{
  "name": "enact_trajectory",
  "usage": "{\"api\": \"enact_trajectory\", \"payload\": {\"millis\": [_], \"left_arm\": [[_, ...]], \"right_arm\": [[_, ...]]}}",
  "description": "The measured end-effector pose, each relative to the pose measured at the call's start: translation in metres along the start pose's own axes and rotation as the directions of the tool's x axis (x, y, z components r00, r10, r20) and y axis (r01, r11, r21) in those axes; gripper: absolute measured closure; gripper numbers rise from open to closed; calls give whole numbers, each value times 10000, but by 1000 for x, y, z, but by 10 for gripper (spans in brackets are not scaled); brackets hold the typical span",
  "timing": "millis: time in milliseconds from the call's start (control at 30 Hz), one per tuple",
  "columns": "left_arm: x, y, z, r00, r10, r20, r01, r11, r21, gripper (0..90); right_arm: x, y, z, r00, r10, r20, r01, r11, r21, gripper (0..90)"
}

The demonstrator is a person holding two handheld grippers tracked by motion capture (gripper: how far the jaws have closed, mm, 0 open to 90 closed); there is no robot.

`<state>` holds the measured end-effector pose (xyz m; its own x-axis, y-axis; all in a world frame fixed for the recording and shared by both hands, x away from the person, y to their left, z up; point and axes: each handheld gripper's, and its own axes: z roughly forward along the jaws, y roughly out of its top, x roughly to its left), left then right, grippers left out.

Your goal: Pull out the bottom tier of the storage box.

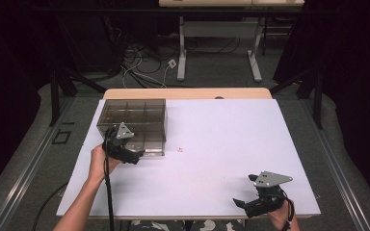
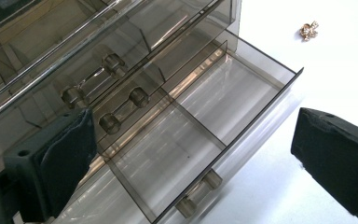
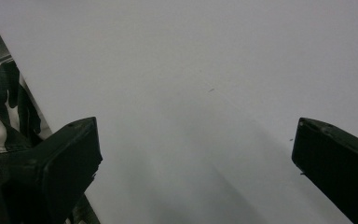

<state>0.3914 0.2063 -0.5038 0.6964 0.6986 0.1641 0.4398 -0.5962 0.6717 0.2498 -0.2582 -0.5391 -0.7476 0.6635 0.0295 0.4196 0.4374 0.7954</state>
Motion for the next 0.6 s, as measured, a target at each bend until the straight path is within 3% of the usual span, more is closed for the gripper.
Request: {"api": "enact_trajectory", "payload": {"millis": [600], "left_arm": [[-15,6,8,9998,155,157,-157,9998,114,0]], "right_arm": [[0,0,0,10000,-10,-3,10,9999,166,4]]}}
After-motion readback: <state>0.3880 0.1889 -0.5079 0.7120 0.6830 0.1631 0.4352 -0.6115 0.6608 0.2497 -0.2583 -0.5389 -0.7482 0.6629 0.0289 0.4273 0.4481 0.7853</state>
